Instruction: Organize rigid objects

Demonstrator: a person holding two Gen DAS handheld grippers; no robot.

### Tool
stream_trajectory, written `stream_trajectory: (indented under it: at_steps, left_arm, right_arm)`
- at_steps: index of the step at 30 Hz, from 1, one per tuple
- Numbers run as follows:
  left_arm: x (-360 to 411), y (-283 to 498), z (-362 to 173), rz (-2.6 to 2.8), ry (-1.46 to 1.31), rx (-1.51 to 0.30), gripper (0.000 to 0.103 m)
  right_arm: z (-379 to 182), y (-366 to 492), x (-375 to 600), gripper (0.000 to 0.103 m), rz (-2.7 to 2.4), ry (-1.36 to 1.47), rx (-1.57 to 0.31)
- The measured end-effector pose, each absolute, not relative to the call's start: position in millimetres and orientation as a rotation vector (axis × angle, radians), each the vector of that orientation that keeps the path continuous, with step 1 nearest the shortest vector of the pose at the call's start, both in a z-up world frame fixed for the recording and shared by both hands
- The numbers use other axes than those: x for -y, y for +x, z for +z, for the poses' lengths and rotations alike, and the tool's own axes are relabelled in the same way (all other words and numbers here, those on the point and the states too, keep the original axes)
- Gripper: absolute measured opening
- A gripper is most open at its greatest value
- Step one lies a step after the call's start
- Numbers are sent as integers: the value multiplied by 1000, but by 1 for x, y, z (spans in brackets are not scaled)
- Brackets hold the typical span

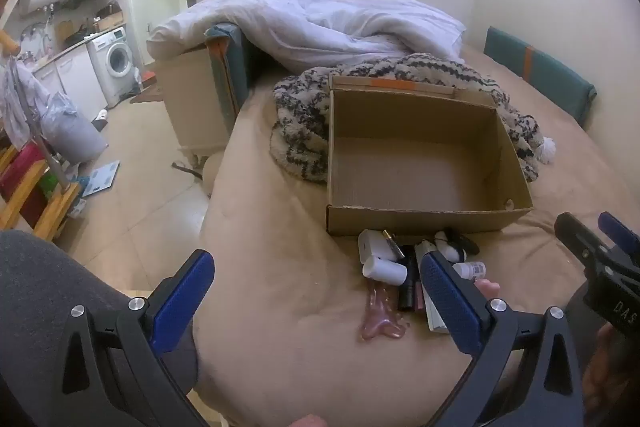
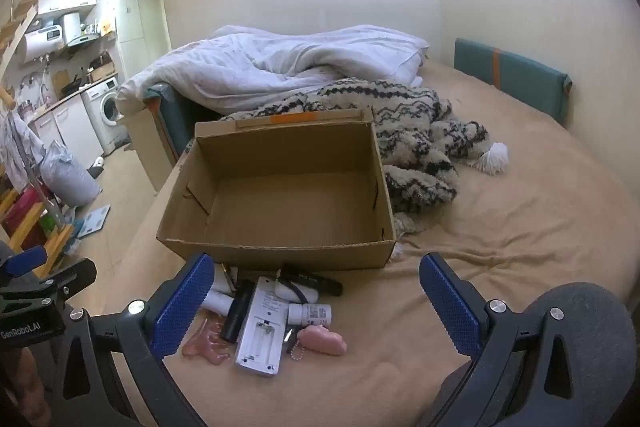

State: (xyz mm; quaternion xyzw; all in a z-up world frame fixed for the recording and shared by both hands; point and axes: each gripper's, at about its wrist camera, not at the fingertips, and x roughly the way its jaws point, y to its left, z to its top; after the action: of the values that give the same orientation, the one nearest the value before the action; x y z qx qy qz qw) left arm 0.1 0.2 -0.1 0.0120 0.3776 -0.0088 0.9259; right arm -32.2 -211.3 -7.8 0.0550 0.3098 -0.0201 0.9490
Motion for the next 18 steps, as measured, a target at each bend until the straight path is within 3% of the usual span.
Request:
stream_trajectory:
  at_steps: [18]
  left_arm:
    - [0,0,2,-10,30,-769,103]
  right_arm:
    - [-9,-32,212,103,-41,112,-628]
